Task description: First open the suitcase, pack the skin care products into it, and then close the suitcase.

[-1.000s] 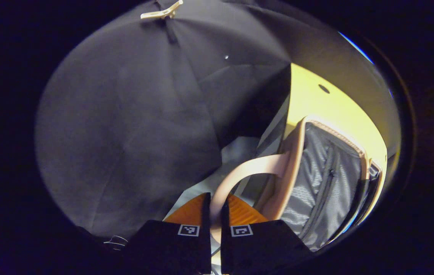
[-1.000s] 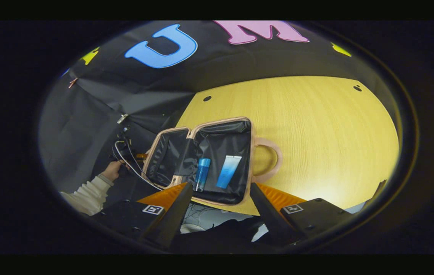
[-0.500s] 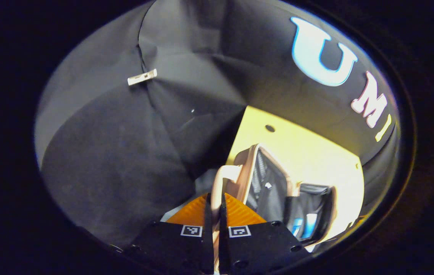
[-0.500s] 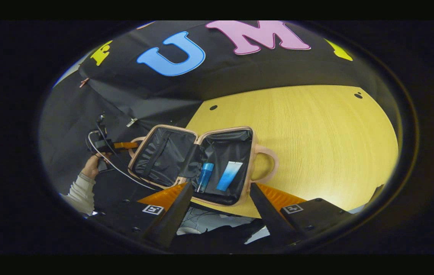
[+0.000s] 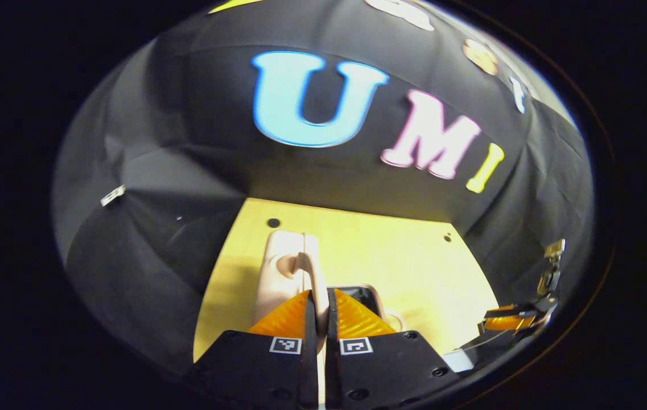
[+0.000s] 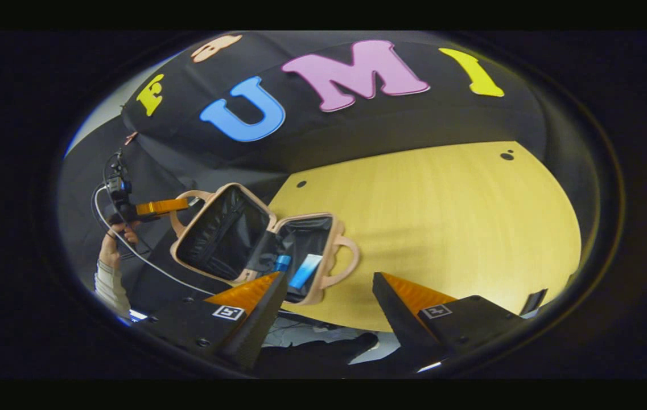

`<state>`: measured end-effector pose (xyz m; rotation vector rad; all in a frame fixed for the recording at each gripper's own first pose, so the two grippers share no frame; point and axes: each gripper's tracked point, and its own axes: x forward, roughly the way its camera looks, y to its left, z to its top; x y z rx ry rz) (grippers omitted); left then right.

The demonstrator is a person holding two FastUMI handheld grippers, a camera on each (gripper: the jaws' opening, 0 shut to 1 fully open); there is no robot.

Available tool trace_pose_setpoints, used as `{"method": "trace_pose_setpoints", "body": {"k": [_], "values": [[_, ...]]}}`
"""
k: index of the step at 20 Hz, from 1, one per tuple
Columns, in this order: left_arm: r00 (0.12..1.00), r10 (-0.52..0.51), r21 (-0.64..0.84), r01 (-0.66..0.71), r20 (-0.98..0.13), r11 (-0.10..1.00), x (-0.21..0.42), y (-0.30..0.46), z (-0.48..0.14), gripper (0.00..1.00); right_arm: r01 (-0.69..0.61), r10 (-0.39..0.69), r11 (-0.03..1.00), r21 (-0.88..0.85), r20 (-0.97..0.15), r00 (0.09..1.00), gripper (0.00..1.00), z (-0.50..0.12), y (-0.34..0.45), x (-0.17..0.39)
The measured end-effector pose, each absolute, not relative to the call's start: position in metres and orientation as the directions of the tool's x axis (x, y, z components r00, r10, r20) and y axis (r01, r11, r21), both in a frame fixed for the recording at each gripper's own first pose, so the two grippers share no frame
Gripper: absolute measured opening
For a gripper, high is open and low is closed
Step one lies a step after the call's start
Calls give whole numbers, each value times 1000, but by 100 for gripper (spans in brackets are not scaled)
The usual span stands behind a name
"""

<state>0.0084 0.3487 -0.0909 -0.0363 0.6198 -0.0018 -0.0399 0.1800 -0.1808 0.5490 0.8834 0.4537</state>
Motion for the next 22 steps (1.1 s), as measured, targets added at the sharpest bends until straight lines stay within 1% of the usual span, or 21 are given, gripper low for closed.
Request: {"method": "trace_pose_setpoints", "body": {"k": [2, 4, 5, 8, 9, 12, 14, 16, 18, 20, 22], "values": [[791, -69, -51, 48, -608, 998, 20, 293, -108, 10, -114, 561, 777, 619, -599, 572, 96, -182, 140, -45], [740, -139, -96, 101, -659, 990, 32, 239, -147, 10, -87, 534, 789, 608, -610, 585, 96, -189, 108, -53], [709, -148, -98, 110, -690, 989, 33, 217, -174, 10, -68, 519, 796, 601, -622, 586, 96, -194, 91, -58], [641, -125, -31, 156, -757, 987, 37, 183, -248, 10, -14, 484, 801, 598, -634, 604, 96, -198, 45, -69], [617, -101, 1, 162, -780, 987, 35, 177, -273, 10, 1, 463, 809, 588, -638, 616, 96, -200, 27, -71], [559, -52, 40, 152, -828, 988, 38, 162, -320, 12, 49, 425, 811, 583, -644, 636, 96, -204, -14, -83], [542, -32, 51, 137, -840, 989, 40, 161, -333, 13, 70, 405, 814, 576, -651, 642, 95, -209, -39, -91], [552, -4, 77, 124, -834, 989, 41, 156, -345, 17, 68, 393, 827, 558, -660, 640, 96, -218, -65, -98], [560, -10, 60, 107, -828, 992, 40, 150, -348, 23, 52, 382, 846, 530, -672, 635, 96, -228, -79, -103], [586, 2, 65, 86, -810, 994, 39, 146, -346, 39, 7, 325, 900, 436, -682, 655, 96, -243, -99, -97], [636, -4, 59, 78, -772, 995, 38, 132, -329, 47, -61, 302, 930, 363, -657, 691, 96, -242, -102, -92]]}}
